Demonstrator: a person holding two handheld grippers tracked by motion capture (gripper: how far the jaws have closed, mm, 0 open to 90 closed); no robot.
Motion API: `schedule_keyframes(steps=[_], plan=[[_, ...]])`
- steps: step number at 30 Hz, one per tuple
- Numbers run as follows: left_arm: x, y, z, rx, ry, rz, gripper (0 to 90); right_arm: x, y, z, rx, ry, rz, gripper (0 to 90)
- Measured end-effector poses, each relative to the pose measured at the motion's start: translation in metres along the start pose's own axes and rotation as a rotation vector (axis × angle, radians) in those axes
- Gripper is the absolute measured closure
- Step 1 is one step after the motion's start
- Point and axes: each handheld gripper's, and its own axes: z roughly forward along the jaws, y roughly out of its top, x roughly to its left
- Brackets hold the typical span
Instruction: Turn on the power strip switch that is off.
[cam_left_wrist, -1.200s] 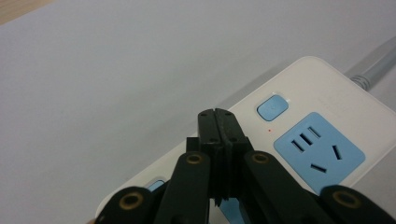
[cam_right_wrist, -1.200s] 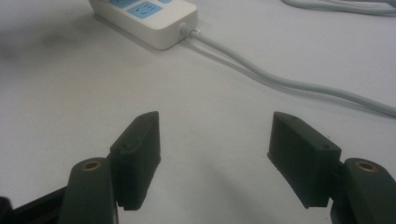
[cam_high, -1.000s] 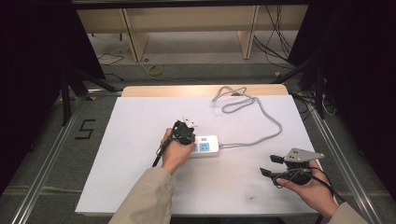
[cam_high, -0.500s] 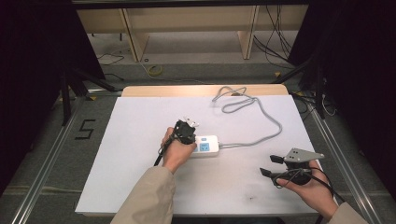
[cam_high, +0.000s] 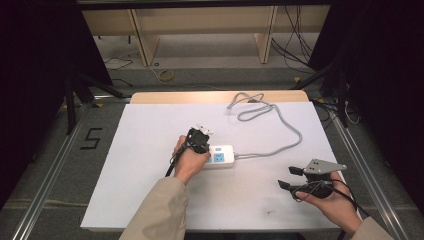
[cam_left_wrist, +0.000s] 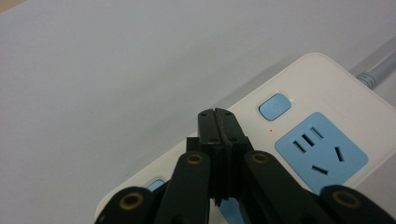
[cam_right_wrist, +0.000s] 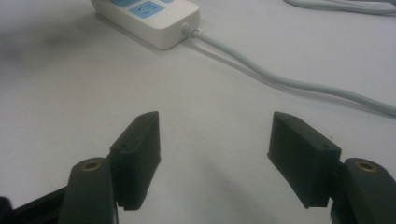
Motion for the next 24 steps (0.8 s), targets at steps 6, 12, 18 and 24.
schedule_keyframes(steps=[6,12,18,24], plan=[[-0.001,0.0015,0.0005,0.009,0.004,0.004,90.0,0.0,-0.0001,0.0002,0.001,0.0,0.0,34.3],[-0.0011,0.0029,0.0006,0.021,0.007,0.015,90.0,0.0001,-0.0001,0.0002,0.001,0.001,-0.002,34.3],[0.0001,0.0032,0.0009,0.022,0.0,0.01,90.0,0.0002,-0.0003,0.0004,0.001,0.002,-0.001,34.4],[-0.0001,0.003,0.0009,0.023,-0.001,0.023,90.0,0.0005,-0.0004,0.0008,0.003,0.002,-0.001,34.4]])
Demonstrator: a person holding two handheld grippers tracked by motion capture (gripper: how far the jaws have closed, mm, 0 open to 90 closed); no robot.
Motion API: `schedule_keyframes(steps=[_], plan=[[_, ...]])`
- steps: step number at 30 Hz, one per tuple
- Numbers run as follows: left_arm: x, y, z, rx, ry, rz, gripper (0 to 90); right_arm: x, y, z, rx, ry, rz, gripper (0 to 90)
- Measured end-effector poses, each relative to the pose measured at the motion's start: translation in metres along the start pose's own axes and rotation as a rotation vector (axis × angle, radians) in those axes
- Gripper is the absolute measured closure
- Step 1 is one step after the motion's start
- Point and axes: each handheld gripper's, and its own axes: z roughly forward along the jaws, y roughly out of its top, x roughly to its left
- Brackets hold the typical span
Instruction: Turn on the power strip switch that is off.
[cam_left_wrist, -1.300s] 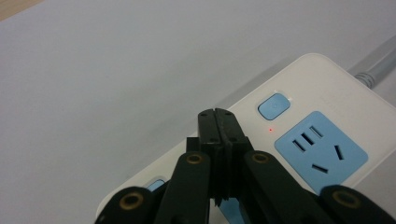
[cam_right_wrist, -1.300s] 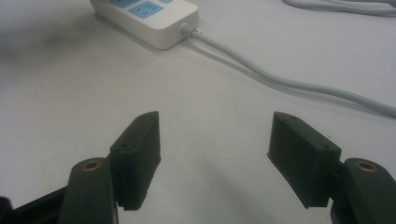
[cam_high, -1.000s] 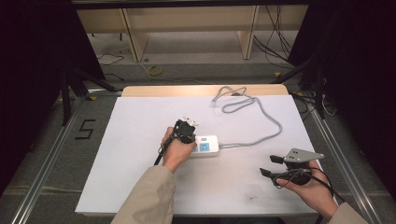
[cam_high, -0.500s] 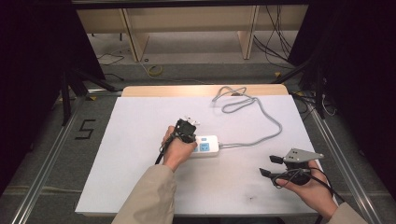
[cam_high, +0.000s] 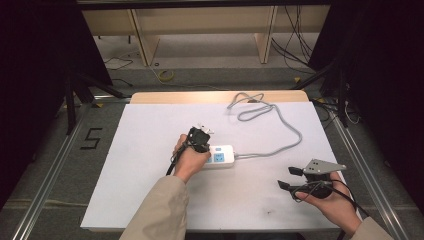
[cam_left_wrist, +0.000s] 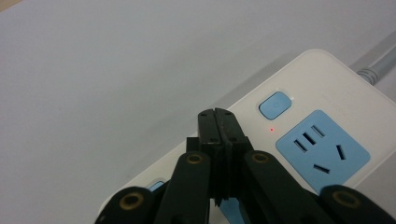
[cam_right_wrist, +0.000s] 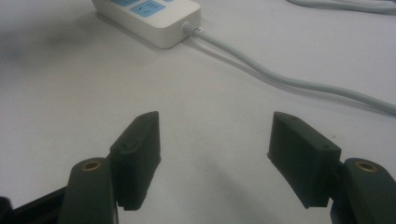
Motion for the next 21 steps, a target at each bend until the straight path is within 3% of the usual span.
schedule_keyframes(steps=[7,21], plan=[[-0.0014,-0.0001,0.0005,0.004,0.009,0.016,90.0,0.0001,0.0001,-0.0001,-0.001,0.0,0.001,34.4],[-0.001,0.0001,0.0005,0.004,0.006,0.005,90.0,-0.0006,0.0004,-0.0003,-0.004,-0.002,-0.005,34.4]])
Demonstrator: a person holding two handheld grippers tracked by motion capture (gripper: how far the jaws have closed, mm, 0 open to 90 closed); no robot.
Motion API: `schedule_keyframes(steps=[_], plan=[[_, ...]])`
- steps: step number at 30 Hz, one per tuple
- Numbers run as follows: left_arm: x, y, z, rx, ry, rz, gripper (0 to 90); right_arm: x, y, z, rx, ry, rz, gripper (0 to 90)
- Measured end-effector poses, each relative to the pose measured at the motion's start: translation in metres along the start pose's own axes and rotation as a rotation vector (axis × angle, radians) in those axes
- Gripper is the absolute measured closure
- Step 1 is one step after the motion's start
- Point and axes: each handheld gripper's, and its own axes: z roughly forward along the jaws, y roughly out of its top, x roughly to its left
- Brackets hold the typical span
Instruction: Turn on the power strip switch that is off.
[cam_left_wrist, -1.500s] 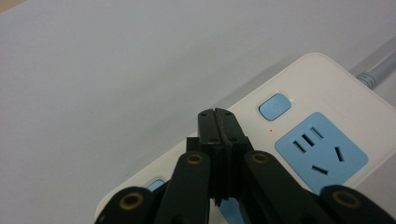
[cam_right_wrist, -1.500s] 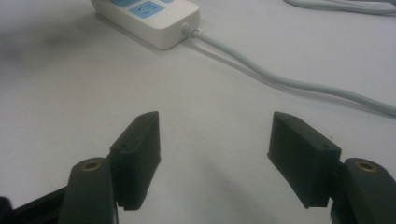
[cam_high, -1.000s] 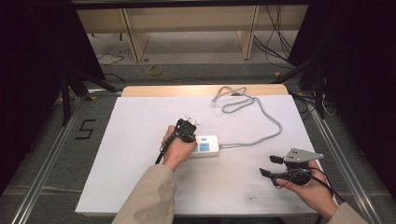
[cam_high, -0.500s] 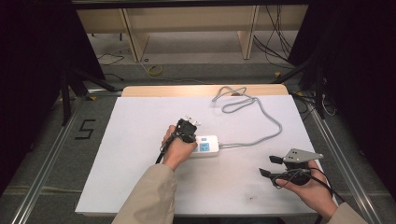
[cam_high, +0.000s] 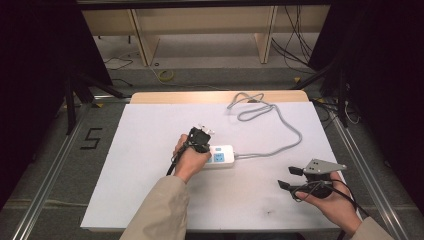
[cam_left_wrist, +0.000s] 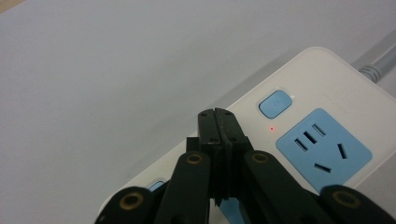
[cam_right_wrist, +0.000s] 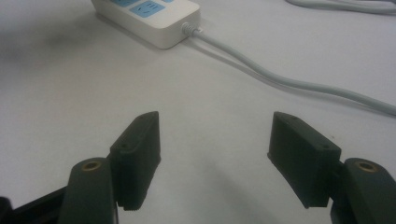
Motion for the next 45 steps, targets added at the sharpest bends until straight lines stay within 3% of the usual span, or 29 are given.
schedule_keyframes(steps=[45], plan=[[0.0018,-0.0005,0.0001,-0.01,-0.008,-0.009,89.9,-0.0018,0.0,-0.0011,-0.004,-0.004,0.001,34.4]])
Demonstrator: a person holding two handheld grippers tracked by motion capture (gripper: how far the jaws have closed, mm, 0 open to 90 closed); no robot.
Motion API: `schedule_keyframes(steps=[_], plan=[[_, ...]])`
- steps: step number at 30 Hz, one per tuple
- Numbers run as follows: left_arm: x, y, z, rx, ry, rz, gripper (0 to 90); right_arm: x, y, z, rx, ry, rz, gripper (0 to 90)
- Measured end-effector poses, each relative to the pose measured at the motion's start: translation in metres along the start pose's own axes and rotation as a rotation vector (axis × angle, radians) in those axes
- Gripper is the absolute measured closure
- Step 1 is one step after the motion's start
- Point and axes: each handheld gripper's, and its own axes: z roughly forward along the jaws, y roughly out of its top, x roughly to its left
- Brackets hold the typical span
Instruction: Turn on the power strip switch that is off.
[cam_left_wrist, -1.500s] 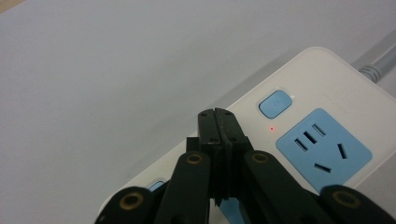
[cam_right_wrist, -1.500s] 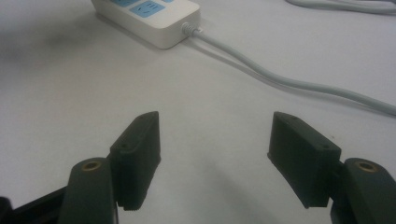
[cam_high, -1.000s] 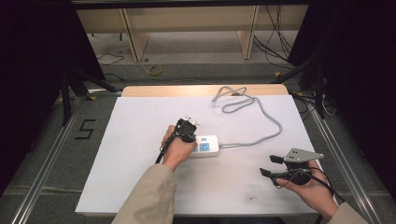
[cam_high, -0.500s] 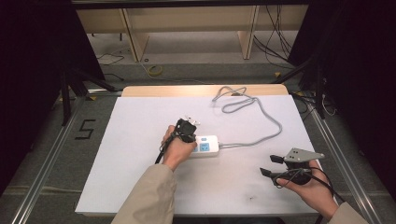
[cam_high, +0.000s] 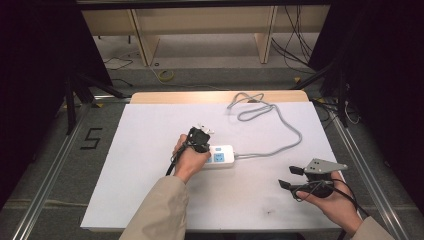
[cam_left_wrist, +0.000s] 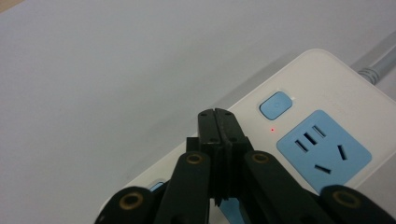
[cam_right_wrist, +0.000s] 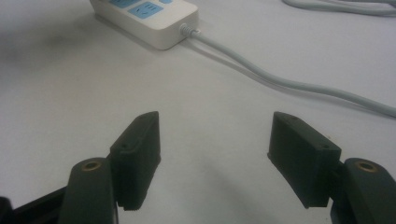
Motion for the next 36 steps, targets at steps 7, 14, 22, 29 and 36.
schedule_keyframes(steps=[7,14,22,29,36], plan=[[0.0,0.0001,0.0003,-0.002,-0.002,0.003,89.9,0.0001,0.0001,0.0,-0.001,0.0,-0.001,34.4],[-0.0002,0.0001,0.0005,-0.005,-0.003,-0.001,89.9,-0.0001,0.0,-0.0003,0.002,0.001,0.001,34.3],[-0.0002,0.0,0.0003,-0.004,-0.005,0.002,89.9,-0.0001,0.0,-0.0006,-0.001,0.0,0.003,34.3],[-0.0005,0.0001,-0.0008,-0.008,-0.006,0.004,89.9,-0.0002,0.0001,-0.001,0.0,0.0,0.005,34.4],[-0.0019,0.0001,-0.0006,-0.012,-0.005,0.006,89.9,-0.0005,0.0,-0.0013,-0.002,-0.001,0.005,34.3]])
